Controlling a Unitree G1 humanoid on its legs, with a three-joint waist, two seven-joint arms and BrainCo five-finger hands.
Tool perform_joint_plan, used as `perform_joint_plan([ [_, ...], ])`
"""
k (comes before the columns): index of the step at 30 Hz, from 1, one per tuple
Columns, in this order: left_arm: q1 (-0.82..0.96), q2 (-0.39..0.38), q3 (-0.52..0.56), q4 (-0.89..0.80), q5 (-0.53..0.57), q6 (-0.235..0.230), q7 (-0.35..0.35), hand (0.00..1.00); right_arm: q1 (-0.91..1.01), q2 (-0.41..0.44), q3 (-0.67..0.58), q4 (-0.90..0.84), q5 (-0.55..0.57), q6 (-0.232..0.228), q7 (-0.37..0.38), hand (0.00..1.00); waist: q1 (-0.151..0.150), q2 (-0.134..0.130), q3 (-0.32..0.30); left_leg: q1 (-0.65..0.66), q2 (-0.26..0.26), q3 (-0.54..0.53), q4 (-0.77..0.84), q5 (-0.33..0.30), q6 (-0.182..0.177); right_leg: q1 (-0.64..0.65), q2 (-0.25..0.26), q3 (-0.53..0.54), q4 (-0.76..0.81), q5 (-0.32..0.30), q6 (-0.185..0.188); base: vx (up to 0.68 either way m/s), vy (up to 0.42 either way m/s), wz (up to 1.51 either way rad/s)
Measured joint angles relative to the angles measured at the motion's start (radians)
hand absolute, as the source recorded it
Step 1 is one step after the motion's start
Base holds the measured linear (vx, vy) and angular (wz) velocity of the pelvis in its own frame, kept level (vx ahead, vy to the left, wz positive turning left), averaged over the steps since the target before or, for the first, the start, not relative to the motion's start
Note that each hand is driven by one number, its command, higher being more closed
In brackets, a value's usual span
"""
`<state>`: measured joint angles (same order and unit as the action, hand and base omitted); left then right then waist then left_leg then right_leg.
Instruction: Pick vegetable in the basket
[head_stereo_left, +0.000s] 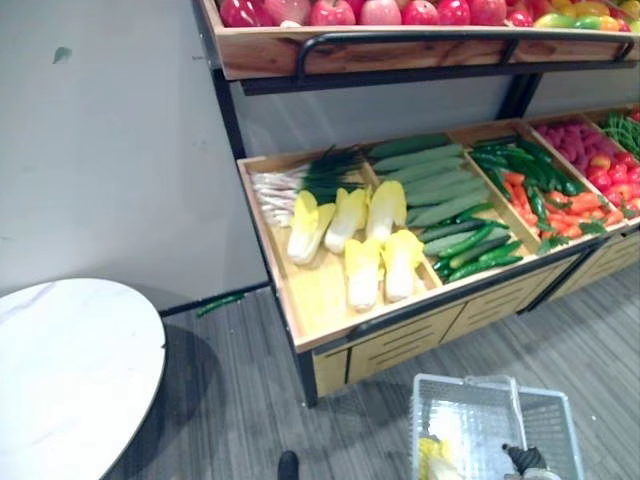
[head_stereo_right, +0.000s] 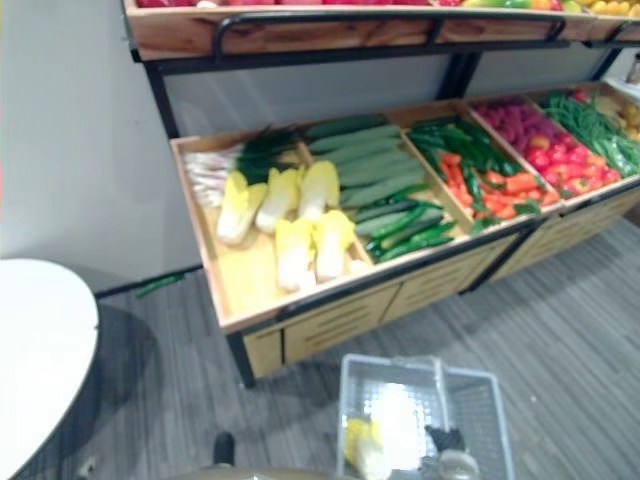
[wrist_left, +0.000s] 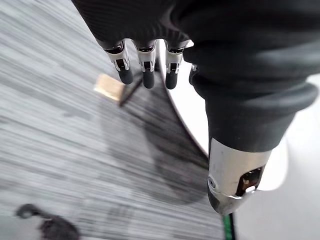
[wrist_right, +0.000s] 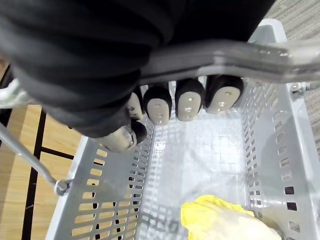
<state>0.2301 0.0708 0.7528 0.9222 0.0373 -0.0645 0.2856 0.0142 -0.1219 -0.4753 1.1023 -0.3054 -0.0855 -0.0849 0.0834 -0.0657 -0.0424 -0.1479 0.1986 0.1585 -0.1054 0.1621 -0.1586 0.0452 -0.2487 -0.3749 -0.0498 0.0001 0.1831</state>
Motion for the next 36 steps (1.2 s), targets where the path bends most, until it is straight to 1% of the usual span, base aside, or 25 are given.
perform_joint_plan([
  [2, 0.006, -0.017, 0.0, 0.067, 0.102, 0.026, 0.016, 0.0, -0.013, 0.026, 0.0, 0.018, 0.001, 0.0, -0.003, 1.0, -0.001, 0.0, 0.0, 0.004, 0.001, 0.006, 0.0, -0.004, 0.0, -0.001, 0.0, 0.005, 0.0, -0.002, 0.0, 0.04, -0.017, -0.07],
  [5, 0.011, -0.034, -0.031, 0.103, 0.144, 0.046, 0.018, 0.0, -0.025, 0.048, 0.015, 0.024, 0.012, -0.011, -0.013, 1.0, -0.001, -0.002, 0.001, 0.035, 0.005, 0.038, 0.0, -0.017, -0.007, 0.002, -0.001, 0.039, 0.003, -0.004, -0.002, 0.05, -0.02, -0.29],
  [7, 0.005, -0.035, -0.079, 0.108, 0.145, 0.047, 0.012, 0.0, -0.028, 0.049, 0.022, 0.036, 0.035, -0.013, -0.021, 1.0, -0.002, -0.005, 0.004, 0.047, 0.007, 0.047, 0.0, -0.022, -0.013, 0.006, -0.001, 0.047, 0.003, -0.005, -0.004, 0.06, -0.028, -0.16],
  [9, -0.002, -0.032, -0.138, 0.107, 0.175, 0.044, 0.004, 0.0, -0.029, 0.05, 0.032, 0.045, 0.05, -0.013, -0.026, 1.0, -0.012, -0.01, 0.007, 0.059, 0.007, 0.051, 0.0, -0.027, -0.016, 0.014, -0.001, 0.051, 0.003, -0.01, -0.012, 0.05, -0.023, -0.1],
  [13, -0.021, -0.028, -0.287, 0.104, 0.248, 0.02, -0.022, 0.0, -0.021, 0.054, 0.053, 0.046, 0.072, -0.016, -0.039, 1.0, -0.044, -0.025, 0.027, 0.084, 0.007, 0.06, 0.0, -0.04, -0.02, 0.033, -0.002, 0.053, 0.004, -0.011, -0.014, 0.03, -0.019, -0.05],
  [14, -0.02, -0.024, -0.297, 0.1, 0.257, 0.018, -0.026, 0.0, -0.019, 0.054, 0.052, 0.046, 0.072, -0.016, -0.039, 1.0, -0.044, -0.028, 0.032, 0.094, 0.008, 0.068, 0.0, -0.043, -0.021, 0.037, -0.002, 0.056, 0.005, -0.011, -0.014, 0.05, -0.015, -0.2],
  [16, -0.018, -0.005, -0.349, 0.1, 0.289, 0.017, -0.03, 0.0, -0.006, 0.053, 0.028, 0.045, 0.08, -0.023, -0.042, 1.0, -0.051, -0.041, 0.052, 0.13, 0.007, 0.089, 0.007, -0.067, -0.015, 0.047, -0.011, 0.063, 0.034, -0.025, -0.031, 0.06, -0.002, -0.25],
  [17, -0.02, 0.003, -0.369, 0.1, 0.293, 0.017, -0.031, 0.0, -0.003, 0.053, 0.005, 0.043, 0.081, -0.026, -0.043, 1.0, -0.055, -0.041, 0.062, 0.142, 0.006, 0.096, 0.009, -0.075, -0.014, 0.042, -0.017, 0.065, 0.061, -0.027, -0.034, 0.04, 0.018, -0.23],
  [19, -0.033, 0.017, -0.405, 0.098, 0.298, 0.013, -0.033, 0.0, 0.0, 0.054, -0.033, 0.027, 0.089, -0.03, -0.045, 1.0, -0.059, -0.036, 0.099, 0.141, 0.015, 0.112, 0.086, -0.123, -0.007, 0.009, -0.033, 0.082, 0.153, -0.026, -0.036, 0.01, 0.04, -0.4],
  [20, -0.036, 0.025, -0.42, 0.097, 0.301, 0.002, -0.034, 0.0, 0.007, 0.057, -0.04, 0.004, 0.09, -0.034, -0.047, 1.0, -0.06, -0.029, 0.109, 0.131, 0.032, 0.143, 0.151, -0.162, -0.011, -0.035, -0.035, 0.114, 0.214, -0.015, -0.052, -0.02, 0.063, -0.69],
  [21, -0.032, 0.029, -0.428, 0.097, 0.301, -0.001, -0.033, 0.0, 0.01, 0.061, -0.04, -0.005, 0.09, -0.038, -0.048, 1.0, -0.06, -0.026, 0.111, 0.13, 0.042, 0.166, 0.18, -0.178, -0.006, -0.057, -0.03, 0.141, 0.231, -0.002, -0.066, 0.0, 0.113, -1.2],
  [22, -0.028, 0.037, -0.435, 0.098, 0.301, -0.002, -0.031, 0.0, 0.017, 0.066, -0.038, -0.022, 0.09, -0.046, -0.048, 1.0, -0.055, -0.015, 0.113, 0.129, 0.071, 0.224, 0.236, -0.214, 0.0, -0.092, -0.014, 0.192, 0.244, 0.042, -0.08, -0.01, 0.138, -1.55],
  [23, -0.029, 0.045, -0.436, 0.097, 0.306, -0.002, -0.032, 0.0, 0.018, 0.072, -0.034, -0.039, 0.09, -0.052, -0.048, 1.0, -0.055, -0.003, 0.117, 0.136, 0.096, 0.289, 0.278, -0.244, 0.009, -0.127, 0.0, 0.206, 0.237, 0.103, -0.089, -0.03, 0.148, -1.67],
  [24, -0.03, 0.046, -0.435, 0.097, 0.312, -0.002, -0.032, 0.0, 0.017, 0.075, -0.031, -0.05, 0.09, -0.053, -0.048, 1.0, -0.056, -0.005, 0.121, 0.137, 0.105, 0.326, 0.292, -0.257, 0.014, -0.146, 0.006, 0.195, 0.229, 0.141, -0.098, -0.09, 0.16, -1.7],
  [25, -0.04, 0.044, -0.434, 0.094, 0.326, -0.003, -0.033, 0.0, 0.015, 0.073, -0.025, -0.066, 0.09, -0.054, -0.048, 1.0, -0.059, 0.009, 0.126, 0.153, 0.111, 0.395, 0.297, -0.269, 0.035, -0.16, 0.019, 0.152, 0.152, 0.249, -0.141, -0.09, 0.116, -1.58],
  [26, -0.043, 0.035, -0.435, 0.086, 0.33, -0.01, -0.033, 0.0, 0.005, 0.068, -0.02, -0.07, 0.089, -0.054, -0.051, 1.0, -0.053, 0.029, 0.138, 0.162, 0.13, 0.466, 0.278, -0.268, 0.054, -0.155, 0.027, 0.103, 0.092, 0.313, -0.158, -0.14, 0.105, -1.62],
  [27, -0.049, 0.03, -0.435, 0.07, 0.33, -0.015, -0.034, 0.0, -0.011, 0.067, -0.013, -0.073, 0.088, -0.051, -0.045, 1.0, -0.063, 0.026, 0.151, 0.174, 0.126, 0.516, 0.275, -0.27, 0.059, -0.173, -0.003, -0.014, 0.207, 0.217, -0.183, -0.13, 0.087, -1.45],
  [28, -0.048, 0.032, -0.436, 0.052, 0.33, -0.017, -0.034, 0.0, -0.011, 0.067, -0.018, -0.067, 0.09, -0.047, -0.046, 1.0, -0.066, 0.024, 0.153, 0.206, 0.115, 0.571, 0.258, -0.267, 0.063, -0.176, -0.046, -0.141, 0.391, 0.079, -0.199, -0.12, 0.111, -1.38],
  [29, -0.046, 0.034, -0.434, 0.052, 0.328, -0.019, -0.035, 0.0, -0.006, 0.067, -0.026, -0.061, 0.088, -0.045, -0.05, 1.0, -0.067, 0.025, 0.153, 0.237, 0.107, 0.625, 0.241, -0.262, 0.069, -0.144, -0.075, -0.231, 0.487, 0.008, -0.209, -0.07, 0.094, -1.22],
  [31, -0.041, 0.037, -0.434, 0.053, 0.325, -0.019, -0.037, 0.0, -0.003, 0.067, -0.017, -0.059, 0.072, -0.045, -0.048, 1.0, -0.066, 0.024, 0.152, 0.248, 0.104, 0.684, 0.241, -0.26, 0.068, -0.103, -0.098, -0.297, 0.518, -0.037, -0.201, -0.08, -0.022, -1.06],
  [32, -0.042, 0.036, -0.433, 0.053, 0.318, -0.019, -0.043, 0.0, -0.008, 0.067, -0.016, -0.054, 0.067, -0.041, -0.047, 1.0, -0.064, 0.02, 0.155, 0.253, 0.098, 0.728, 0.243, -0.252, 0.07, -0.091, -0.11, -0.308, 0.494, -0.05, -0.181, -0.07, -0.151, -1.19],
  [33, -0.045, 0.038, -0.431, 0.055, 0.317, -0.018, -0.053, 0.0, -0.022, 0.064, -0.016, -0.05, 0.067, -0.028, -0.045, 1.0, -0.065, 0.014, 0.161, 0.257, 0.096, 0.761, 0.245, -0.238, 0.072, -0.094, -0.088, -0.308, 0.444, -0.062, -0.167, -0.04, -0.18, -0.99],
  [34, -0.047, 0.031, -0.432, 0.055, 0.317, -0.019, -0.057, 0.0, -0.024, 0.058, -0.018, -0.049, 0.067, -0.024, -0.046, 1.0, -0.066, 0.026, 0.166, 0.257, 0.098, 0.769, 0.237, -0.23, 0.067, -0.095, -0.073, -0.301, 0.418, -0.063, -0.166, -0.1, -0.222, -0.7],
  [35, -0.052, 0.005, -0.433, 0.055, 0.317, -0.02, -0.059, 0.0, -0.023, 0.046, -0.021, -0.048, 0.068, -0.02, -0.049, 1.0, -0.075, 0.05, 0.17, 0.256, 0.098, 0.78, 0.216, -0.21, 0.062, -0.096, -0.043, -0.286, 0.369, -0.064, -0.165, -0.11, -0.21, -0.46],
  [36, -0.054, -0.015, -0.434, 0.056, 0.317, -0.02, -0.061, 0.0, -0.024, 0.04, -0.025, -0.047, 0.068, -0.016, -0.052, 1.0, -0.081, 0.057, 0.171, 0.249, 0.098, 0.797, 0.21, -0.198, 0.058, -0.102, -0.023, -0.264, 0.328, -0.075, -0.142, -0.11, -0.204, -0.44],
])
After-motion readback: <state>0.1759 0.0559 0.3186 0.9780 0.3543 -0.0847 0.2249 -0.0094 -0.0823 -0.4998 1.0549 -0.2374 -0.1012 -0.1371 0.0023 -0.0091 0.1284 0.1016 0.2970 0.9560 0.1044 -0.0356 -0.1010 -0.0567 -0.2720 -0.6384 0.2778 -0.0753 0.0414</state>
